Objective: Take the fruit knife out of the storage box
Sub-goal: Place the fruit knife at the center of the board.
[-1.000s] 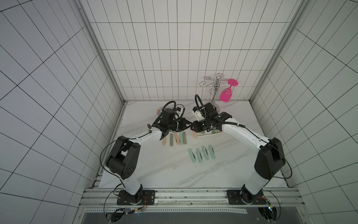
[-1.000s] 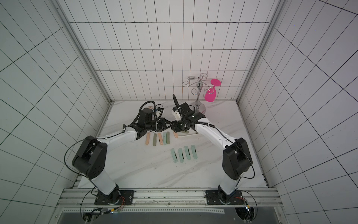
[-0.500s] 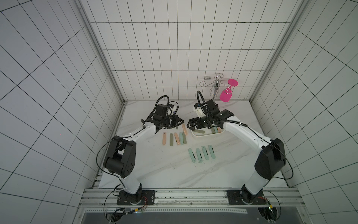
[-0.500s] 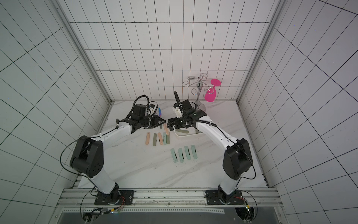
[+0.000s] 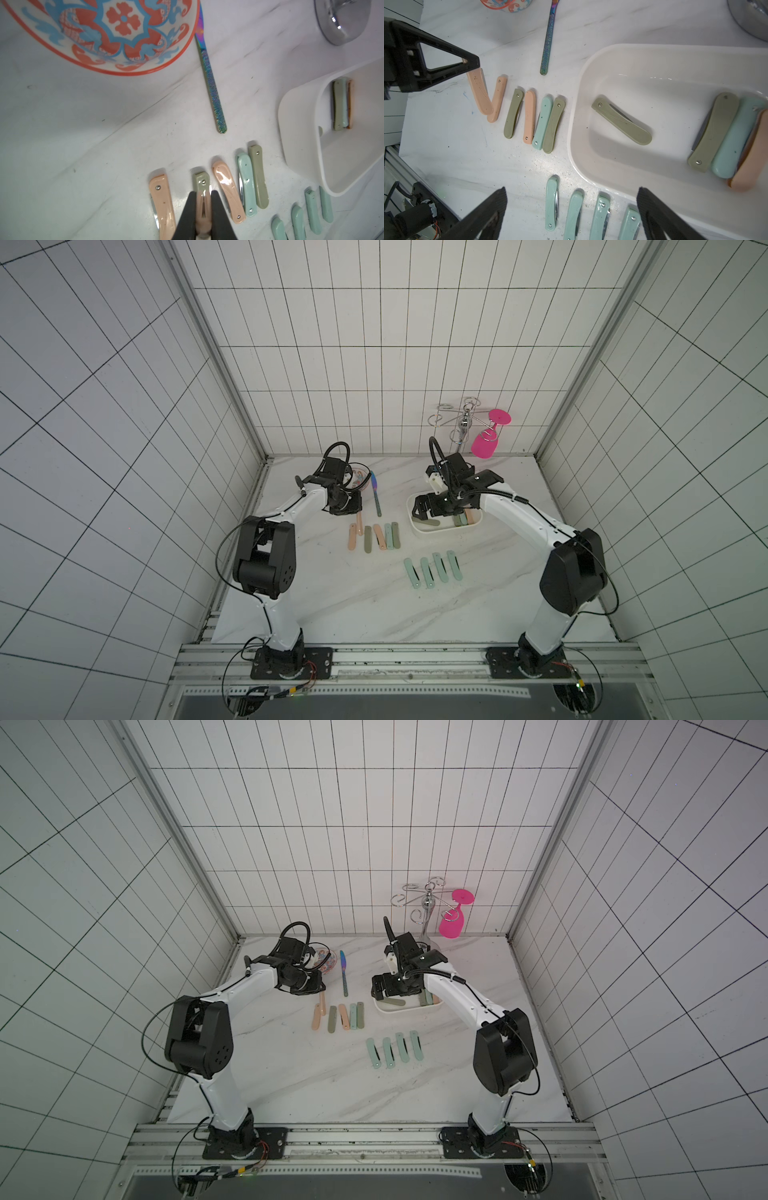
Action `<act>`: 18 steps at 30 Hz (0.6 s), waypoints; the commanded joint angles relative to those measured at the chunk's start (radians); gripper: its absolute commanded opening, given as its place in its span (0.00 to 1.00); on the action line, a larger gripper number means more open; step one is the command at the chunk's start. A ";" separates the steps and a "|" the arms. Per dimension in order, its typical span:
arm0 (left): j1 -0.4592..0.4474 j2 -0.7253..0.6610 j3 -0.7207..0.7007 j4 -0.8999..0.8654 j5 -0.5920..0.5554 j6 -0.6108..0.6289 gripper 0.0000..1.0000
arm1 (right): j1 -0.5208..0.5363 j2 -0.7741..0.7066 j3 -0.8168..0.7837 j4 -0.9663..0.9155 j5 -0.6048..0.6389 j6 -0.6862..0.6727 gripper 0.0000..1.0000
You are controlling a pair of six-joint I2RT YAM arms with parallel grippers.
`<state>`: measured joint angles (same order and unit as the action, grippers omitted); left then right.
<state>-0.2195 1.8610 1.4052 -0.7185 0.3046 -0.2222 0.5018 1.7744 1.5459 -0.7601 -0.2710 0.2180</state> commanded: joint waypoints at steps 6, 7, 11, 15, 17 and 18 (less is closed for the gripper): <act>0.044 0.030 -0.001 -0.060 -0.084 0.052 0.00 | -0.007 0.040 0.039 -0.062 0.018 -0.024 0.98; 0.048 0.033 0.001 -0.067 -0.091 0.059 0.00 | -0.008 0.043 0.035 -0.062 0.018 -0.024 0.98; 0.061 0.047 0.011 -0.104 -0.128 0.085 0.00 | -0.010 0.049 0.032 -0.062 0.016 -0.025 0.98; 0.081 0.067 0.015 -0.109 -0.141 0.101 0.00 | -0.011 0.061 0.039 -0.063 0.016 -0.024 0.99; 0.086 0.086 0.017 -0.109 -0.148 0.110 0.00 | -0.011 0.066 0.041 -0.062 0.015 -0.023 0.98; 0.089 0.094 0.017 -0.106 -0.145 0.114 0.00 | -0.011 0.068 0.043 -0.063 0.016 -0.023 0.99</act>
<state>-0.1425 1.9259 1.4048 -0.8169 0.1806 -0.1455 0.4969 1.8194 1.5459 -0.7933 -0.2646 0.2150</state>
